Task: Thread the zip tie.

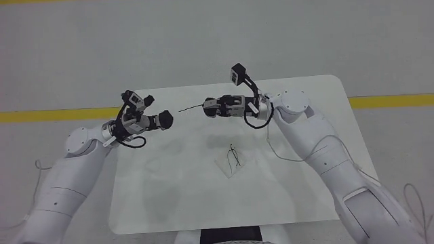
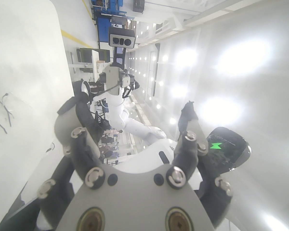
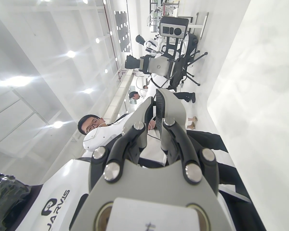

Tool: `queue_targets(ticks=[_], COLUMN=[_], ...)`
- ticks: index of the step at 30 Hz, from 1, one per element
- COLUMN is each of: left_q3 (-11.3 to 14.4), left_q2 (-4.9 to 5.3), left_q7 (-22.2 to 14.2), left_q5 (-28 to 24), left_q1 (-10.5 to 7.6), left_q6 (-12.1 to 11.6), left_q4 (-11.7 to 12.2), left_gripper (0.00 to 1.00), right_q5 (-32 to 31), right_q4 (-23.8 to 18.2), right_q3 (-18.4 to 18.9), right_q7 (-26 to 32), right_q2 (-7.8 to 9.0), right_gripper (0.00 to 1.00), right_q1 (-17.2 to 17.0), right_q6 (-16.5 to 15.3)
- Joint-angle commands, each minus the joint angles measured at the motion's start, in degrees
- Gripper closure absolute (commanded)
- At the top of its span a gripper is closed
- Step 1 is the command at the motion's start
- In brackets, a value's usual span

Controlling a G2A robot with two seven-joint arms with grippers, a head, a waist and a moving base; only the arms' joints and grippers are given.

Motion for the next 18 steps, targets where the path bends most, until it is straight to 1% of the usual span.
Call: queue_targets(ticks=[1, 3, 11, 13, 14, 16, 17, 18], left_q3=[-1.16, -1.86, -1.86, -1.5, -1.42, -1.19, -0.98, -0.78], left_q2=[0.31, 0.56, 0.56, 0.53, 0.57, 0.49, 0.41, 0.33], left_q7=[-1.78, -4.02, -4.02, -3.09, -3.4, -5.18, -6.16, -6.74], left_q5=[0.12, 0.21, 0.21, 1.59, 2.55, 2.13, 1.76, 1.8], left_q1=[0.8, 1.39, 1.39, 1.52, 1.45, 1.34, 1.19, 1.01], left_q6=[0.39, 1.42, 1.42, 1.68, 1.85, 2.18, 2.28, 2.01], left_q4=[0.73, 0.89, 0.89, 0.22, 0.12, 0.16, 0.4, 0.58], left_gripper=[0.0, 0.0, 0.0, 0.0, 0.0, 0.0, 0.0, 0.0], right_q5=[0.49, 0.68, 0.68, 1.05, 2.12, 2.93, 4.31, 4.97], right_q4=[-0.8, -1.57, -1.57, -1.89, -2.65, -3.02, -3.21, -3.19], right_q3=[1.07, 1.7, 1.7, 1.66, 1.52, 1.26, 1.0, 0.67], right_q7=[0.71, 1.43, 1.43, 0.95, 0.94, 1.57, 2.03, 2.29], right_q2=[0.4, 0.66, 0.66, 0.62, 0.56, 0.53, 0.4, 0.28], right_gripper=[1.0, 1.0, 1.0, 1.0, 1.0, 1.0, 1.0, 1.0], right_q1=[-1.06, -1.56, -1.56, -1.92, -2.5, -2.77, -2.94, -2.9], right_q6=[-0.08, -0.53, -0.53, -0.57, -0.73, -0.89, -1.07, -1.24])
